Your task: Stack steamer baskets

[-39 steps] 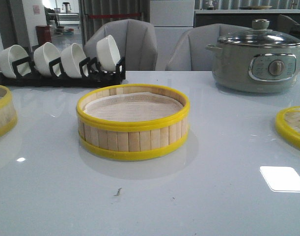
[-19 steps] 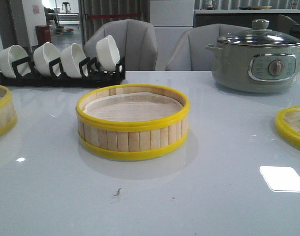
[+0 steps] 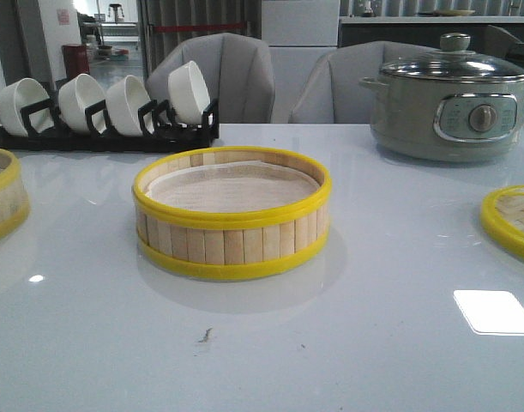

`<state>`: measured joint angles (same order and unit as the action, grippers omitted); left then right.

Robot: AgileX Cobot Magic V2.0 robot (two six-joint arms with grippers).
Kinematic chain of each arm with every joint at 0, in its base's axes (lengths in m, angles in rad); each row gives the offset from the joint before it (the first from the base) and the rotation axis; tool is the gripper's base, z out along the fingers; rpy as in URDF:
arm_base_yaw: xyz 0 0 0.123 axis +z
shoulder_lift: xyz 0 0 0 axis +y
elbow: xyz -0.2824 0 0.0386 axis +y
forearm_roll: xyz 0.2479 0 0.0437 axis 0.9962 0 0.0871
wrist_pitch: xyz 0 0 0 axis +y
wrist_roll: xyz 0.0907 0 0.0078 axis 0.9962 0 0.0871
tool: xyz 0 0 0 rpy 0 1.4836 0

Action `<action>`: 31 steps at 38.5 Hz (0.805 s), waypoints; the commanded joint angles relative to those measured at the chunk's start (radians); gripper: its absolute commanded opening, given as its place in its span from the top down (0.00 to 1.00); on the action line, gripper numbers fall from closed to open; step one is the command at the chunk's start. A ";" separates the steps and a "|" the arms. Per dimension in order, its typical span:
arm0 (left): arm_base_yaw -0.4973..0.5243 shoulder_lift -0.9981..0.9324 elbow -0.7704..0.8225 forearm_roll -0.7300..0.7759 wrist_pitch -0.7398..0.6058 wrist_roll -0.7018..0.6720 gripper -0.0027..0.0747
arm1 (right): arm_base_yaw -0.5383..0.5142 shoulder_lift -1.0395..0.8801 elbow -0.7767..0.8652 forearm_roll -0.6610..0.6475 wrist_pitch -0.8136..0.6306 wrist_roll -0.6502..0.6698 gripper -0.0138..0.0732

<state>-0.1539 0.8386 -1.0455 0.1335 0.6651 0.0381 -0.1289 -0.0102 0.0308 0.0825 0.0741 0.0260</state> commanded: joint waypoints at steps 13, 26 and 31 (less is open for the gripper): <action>-0.007 0.112 -0.163 0.033 0.014 -0.002 0.85 | 0.001 -0.021 -0.016 -0.011 -0.084 0.000 0.77; -0.007 0.114 -0.163 0.045 0.006 -0.002 0.85 | 0.001 -0.021 -0.016 -0.011 -0.084 0.000 0.77; -0.007 0.114 -0.163 0.045 0.006 -0.002 0.85 | 0.001 -0.021 -0.016 -0.011 -0.084 0.000 0.77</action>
<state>-0.1539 0.9590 -1.1688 0.1697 0.7497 0.0381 -0.1289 -0.0102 0.0308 0.0825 0.0741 0.0260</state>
